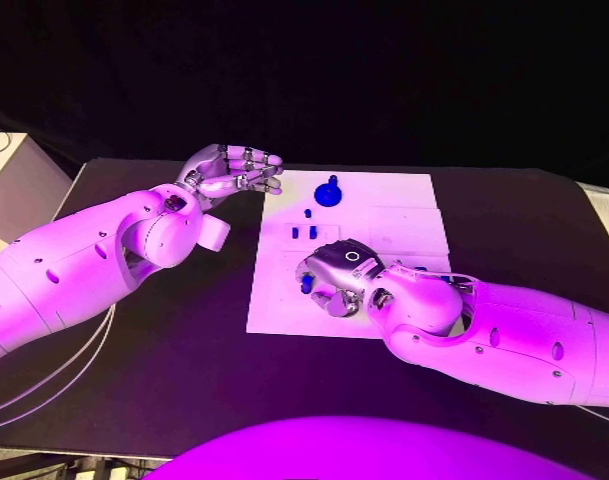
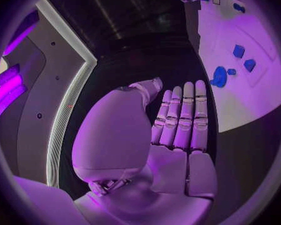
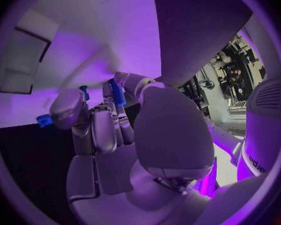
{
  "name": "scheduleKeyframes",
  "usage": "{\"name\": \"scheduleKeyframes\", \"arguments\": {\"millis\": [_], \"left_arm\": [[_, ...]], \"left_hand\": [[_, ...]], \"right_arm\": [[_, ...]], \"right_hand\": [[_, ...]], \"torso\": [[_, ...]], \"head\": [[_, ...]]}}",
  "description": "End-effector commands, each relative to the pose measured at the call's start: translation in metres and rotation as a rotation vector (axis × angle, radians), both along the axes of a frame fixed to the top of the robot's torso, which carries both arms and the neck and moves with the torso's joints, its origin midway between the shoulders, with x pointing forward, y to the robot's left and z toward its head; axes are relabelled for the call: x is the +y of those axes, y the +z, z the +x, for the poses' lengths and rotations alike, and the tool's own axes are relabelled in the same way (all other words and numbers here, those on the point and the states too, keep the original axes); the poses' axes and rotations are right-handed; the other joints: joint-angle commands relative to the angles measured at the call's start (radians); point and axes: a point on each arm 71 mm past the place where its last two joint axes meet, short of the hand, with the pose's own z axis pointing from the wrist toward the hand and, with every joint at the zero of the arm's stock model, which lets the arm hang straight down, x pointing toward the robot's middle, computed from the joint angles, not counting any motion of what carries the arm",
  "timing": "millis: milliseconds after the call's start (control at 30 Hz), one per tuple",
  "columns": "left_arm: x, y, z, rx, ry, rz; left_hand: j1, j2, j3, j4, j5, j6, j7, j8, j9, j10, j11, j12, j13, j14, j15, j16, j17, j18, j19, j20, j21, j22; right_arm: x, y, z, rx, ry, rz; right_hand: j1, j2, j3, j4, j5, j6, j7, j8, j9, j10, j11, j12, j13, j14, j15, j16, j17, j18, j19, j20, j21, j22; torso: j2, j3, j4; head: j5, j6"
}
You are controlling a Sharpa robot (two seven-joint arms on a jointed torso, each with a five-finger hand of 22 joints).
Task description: Assemble the parts on the task board
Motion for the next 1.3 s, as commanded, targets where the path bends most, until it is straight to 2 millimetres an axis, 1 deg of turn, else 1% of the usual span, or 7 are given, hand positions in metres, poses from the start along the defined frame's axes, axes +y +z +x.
{"name": "scheduleKeyframes", "arguments": {"millis": [33,167,367,867,1033,1133,1300], "left_arm": [[-0.002,0.001,-0.001,-0.004,-0.017,-0.007],[-0.001,0.001,-0.001,-0.003,-0.015,-0.005],[0.000,0.001,-0.001,-0.002,-0.014,-0.003],[0.001,0.001,-0.001,0.001,-0.015,-0.001],[0.003,0.000,-0.001,0.001,-0.012,0.001],[0.004,0.001,-0.001,0.000,-0.012,0.001],[0.006,0.000,-0.001,0.000,-0.006,0.004]], "left_hand": [[0.009,0.002,-0.002,0.002,0.000,0.004,0.009,-0.003,-0.001,0.000,0.006,-0.004,0.001,0.009,-0.001,-0.004,0.002,0.010,0.009,-0.002,-0.003,-0.001],[0.009,0.002,-0.003,0.004,0.000,0.005,0.009,-0.003,-0.001,0.000,0.006,-0.005,0.001,0.009,-0.001,-0.006,0.003,0.010,0.009,-0.001,-0.006,-0.003],[0.009,0.002,-0.003,0.004,0.000,0.005,0.009,-0.003,-0.001,0.000,0.006,-0.005,0.001,0.009,-0.001,-0.006,0.003,0.010,0.009,-0.001,-0.006,-0.003],[0.009,0.002,-0.004,0.004,0.000,0.005,0.009,-0.004,-0.002,-0.001,0.006,-0.005,0.001,0.009,-0.001,-0.007,0.005,0.010,0.010,-0.001,-0.007,-0.004],[0.009,0.002,-0.004,0.004,0.000,0.005,0.009,-0.004,-0.002,-0.001,0.006,-0.005,0.001,0.009,-0.001,-0.007,0.005,0.010,0.010,-0.001,-0.007,-0.004],[0.009,0.001,-0.004,0.005,0.000,0.005,0.009,-0.004,-0.002,-0.001,0.006,-0.005,0.001,0.009,-0.001,-0.008,0.005,0.010,0.010,-0.001,-0.008,-0.004],[0.008,0.001,-0.005,0.006,0.000,0.004,0.009,-0.004,-0.002,-0.001,0.007,-0.006,0.001,0.009,0.000,-0.009,0.006,0.010,0.010,-0.001,-0.009,-0.005]], "right_arm": [[-0.001,-0.002,0.000,0.002,0.000,-0.006],[-0.002,-0.001,0.000,-0.005,-0.005,0.006],[-0.004,0.000,0.000,-0.014,-0.012,0.024],[-0.023,0.010,-0.003,0.051,-0.051,0.077],[-0.046,0.031,0.003,0.130,-0.088,0.235],[-0.066,0.045,0.009,0.201,-0.131,0.369],[-0.115,0.065,0.022,0.287,-0.241,0.521]], "right_hand": [[0.006,0.011,-0.077,-0.004,-0.011,-0.025,0.005,-0.017,-0.008,-0.057,0.009,0.004,0.000,0.007,0.017,-0.020,-0.031,0.017,-0.021,0.004,-0.054,-0.037],[0.108,0.069,-0.340,0.064,-0.030,-0.079,-0.002,-0.063,-0.030,-0.147,0.017,0.036,0.002,-0.010,0.021,-0.033,-0.063,0.024,-0.031,0.015,-0.117,-0.079],[0.232,0.049,-0.472,0.245,-0.028,-0.123,-0.007,-0.092,-0.041,-0.212,0.026,0.083,0.003,-0.020,0.027,-0.042,-0.090,0.030,-0.032,0.019,-0.164,-0.111],[0.200,0.003,-0.651,0.262,0.018,-0.243,-0.038,-0.115,-0.073,-0.305,0.042,0.102,0.001,-0.033,0.041,-0.049,-0.113,0.042,-0.044,0.029,-0.257,-0.180],[0.175,0.004,-0.659,0.263,0.024,-0.249,-0.031,-0.111,-0.074,-0.322,0.045,0.116,0.004,-0.071,0.044,-0.096,-0.194,0.066,-0.082,0.033,-0.409,-0.290],[0.190,0.069,-0.575,0.258,0.022,-0.149,0.027,-0.081,-0.046,-0.245,0.024,0.176,0.017,-0.048,0.027,-0.074,-0.158,0.058,-0.047,0.022,-0.349,-0.254],[0.222,0.141,-0.459,0.254,0.016,-0.032,0.018,-0.026,-0.032,-0.069,0.008,0.250,0.017,-0.054,0.010,-0.097,-0.189,0.061,-0.046,0.005,-0.395,-0.289]], "torso": [[0.000,-0.0001,0.0009],[0.000,-0.0001,0.0003],[0.000,-0.0008,0.0013],[-0.001,-0.0003,0.0006],[-0.001,0.0006,-0.0048],[-0.002,0.0003,-0.0070],[-0.007,0.0010,-0.0134]], "head": [[0.001,0.000],[0.002,-0.001],[0.003,-0.001],[-0.003,0.004],[-0.010,0.013],[-0.017,0.018],[-0.040,0.024]]}}
